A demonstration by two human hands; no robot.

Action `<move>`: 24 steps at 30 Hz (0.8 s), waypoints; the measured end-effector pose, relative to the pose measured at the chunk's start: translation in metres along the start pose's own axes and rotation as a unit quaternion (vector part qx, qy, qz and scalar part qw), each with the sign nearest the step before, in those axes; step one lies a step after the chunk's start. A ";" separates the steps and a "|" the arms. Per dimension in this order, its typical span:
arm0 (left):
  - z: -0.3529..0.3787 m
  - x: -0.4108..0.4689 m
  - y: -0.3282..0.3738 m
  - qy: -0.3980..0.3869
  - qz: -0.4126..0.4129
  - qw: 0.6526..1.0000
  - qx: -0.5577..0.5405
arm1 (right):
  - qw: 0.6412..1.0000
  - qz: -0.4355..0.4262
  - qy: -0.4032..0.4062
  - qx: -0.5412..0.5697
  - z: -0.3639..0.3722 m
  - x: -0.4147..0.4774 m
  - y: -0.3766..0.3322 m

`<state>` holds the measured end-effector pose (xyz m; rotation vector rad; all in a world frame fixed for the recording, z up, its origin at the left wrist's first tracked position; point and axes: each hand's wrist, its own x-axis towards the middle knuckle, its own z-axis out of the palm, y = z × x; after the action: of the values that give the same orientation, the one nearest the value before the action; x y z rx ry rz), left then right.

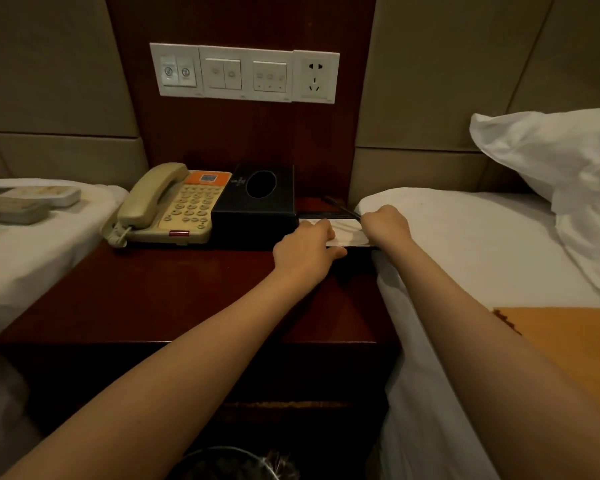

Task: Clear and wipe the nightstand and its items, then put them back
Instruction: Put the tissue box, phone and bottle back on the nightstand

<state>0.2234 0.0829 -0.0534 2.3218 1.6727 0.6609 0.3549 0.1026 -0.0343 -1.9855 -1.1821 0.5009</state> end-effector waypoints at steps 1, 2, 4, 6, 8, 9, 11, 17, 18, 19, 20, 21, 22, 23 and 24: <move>0.000 0.003 0.000 0.001 0.002 0.999 0.042 | 1.000 -0.007 0.002 -0.008 0.003 0.002 0.001; 0.001 0.006 0.001 0.000 0.003 0.996 0.085 | 1.000 -0.012 0.004 -0.013 0.005 0.004 0.003; 0.004 0.012 0.001 0.003 0.005 0.987 0.159 | 1.000 -0.012 0.014 -0.009 0.008 0.009 0.007; 0.009 0.019 0.001 0.009 0.010 0.978 0.209 | 1.000 -0.011 0.023 0.004 0.009 0.014 0.011; 0.013 0.026 0.001 0.011 0.017 0.970 0.244 | 1.000 -0.016 0.024 0.010 0.012 0.019 0.013; 0.014 0.030 0.000 0.010 0.020 0.966 0.258 | 0.999 -0.021 0.023 0.009 0.014 0.022 0.014; 0.016 0.035 -0.001 0.012 0.028 0.960 0.277 | 0.999 -0.028 0.034 0.006 0.017 0.028 0.016; 0.027 0.045 -0.003 0.031 0.055 0.952 0.300 | 0.993 -0.062 0.103 -0.001 0.022 0.039 0.014; 0.028 0.048 -0.003 0.031 0.059 0.951 0.303 | 0.992 -0.075 0.105 0.000 0.023 0.040 0.013; 0.029 0.050 -0.004 0.031 0.062 0.950 0.305 | 0.991 -0.092 0.101 0.003 0.026 0.042 0.012; 0.030 0.053 -0.004 0.031 0.064 0.949 0.306 | 0.989 -0.110 0.096 0.005 0.028 0.044 0.011; 0.030 0.055 -0.005 0.031 0.068 0.949 0.307 | 0.988 -0.125 0.093 0.007 0.031 0.046 0.011; 0.031 0.057 -0.007 0.032 0.072 0.948 0.307 | 0.986 -0.139 0.094 0.001 0.033 0.048 0.010; 0.031 0.058 -0.009 0.033 0.077 0.948 0.306 | 0.984 -0.148 0.096 -0.012 0.035 0.051 0.009; 0.031 0.058 -0.010 0.033 0.082 0.949 0.301 | 0.983 -0.153 0.100 -0.031 0.037 0.053 0.009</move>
<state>0.2444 0.1439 -0.0716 2.9023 1.9321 0.2705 0.3615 0.1614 -0.0624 -1.8125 -1.3549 0.1072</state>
